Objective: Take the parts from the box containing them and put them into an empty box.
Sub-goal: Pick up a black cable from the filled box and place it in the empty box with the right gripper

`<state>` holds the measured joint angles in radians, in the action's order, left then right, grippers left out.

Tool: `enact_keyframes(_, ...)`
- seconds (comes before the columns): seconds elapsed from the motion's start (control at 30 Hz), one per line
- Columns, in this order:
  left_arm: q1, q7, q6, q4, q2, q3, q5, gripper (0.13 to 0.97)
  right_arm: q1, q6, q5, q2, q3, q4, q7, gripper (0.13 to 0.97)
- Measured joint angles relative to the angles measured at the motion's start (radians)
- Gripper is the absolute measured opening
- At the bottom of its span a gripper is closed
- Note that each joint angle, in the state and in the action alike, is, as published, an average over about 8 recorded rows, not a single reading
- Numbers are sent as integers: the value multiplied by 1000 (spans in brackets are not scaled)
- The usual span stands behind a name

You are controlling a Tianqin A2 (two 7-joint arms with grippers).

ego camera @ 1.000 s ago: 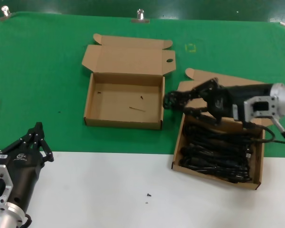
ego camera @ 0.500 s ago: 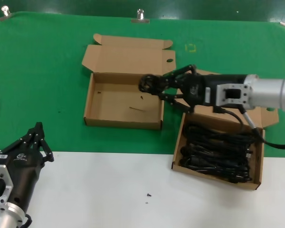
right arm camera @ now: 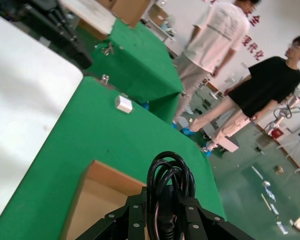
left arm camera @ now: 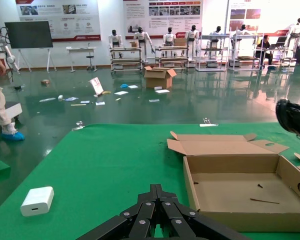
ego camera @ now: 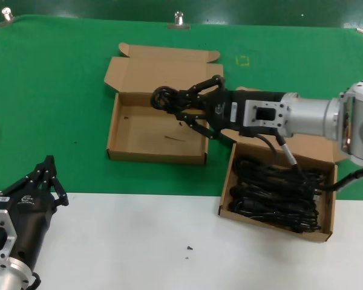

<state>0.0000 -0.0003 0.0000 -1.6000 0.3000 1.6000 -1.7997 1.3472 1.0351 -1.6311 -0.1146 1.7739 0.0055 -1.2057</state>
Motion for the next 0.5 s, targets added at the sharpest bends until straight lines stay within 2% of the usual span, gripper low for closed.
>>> enact_keyframes(0.5, 0, 0, 0, 0, 0, 0, 0, 139, -6, -84, -27, 60, -27, 0, 217, 241)
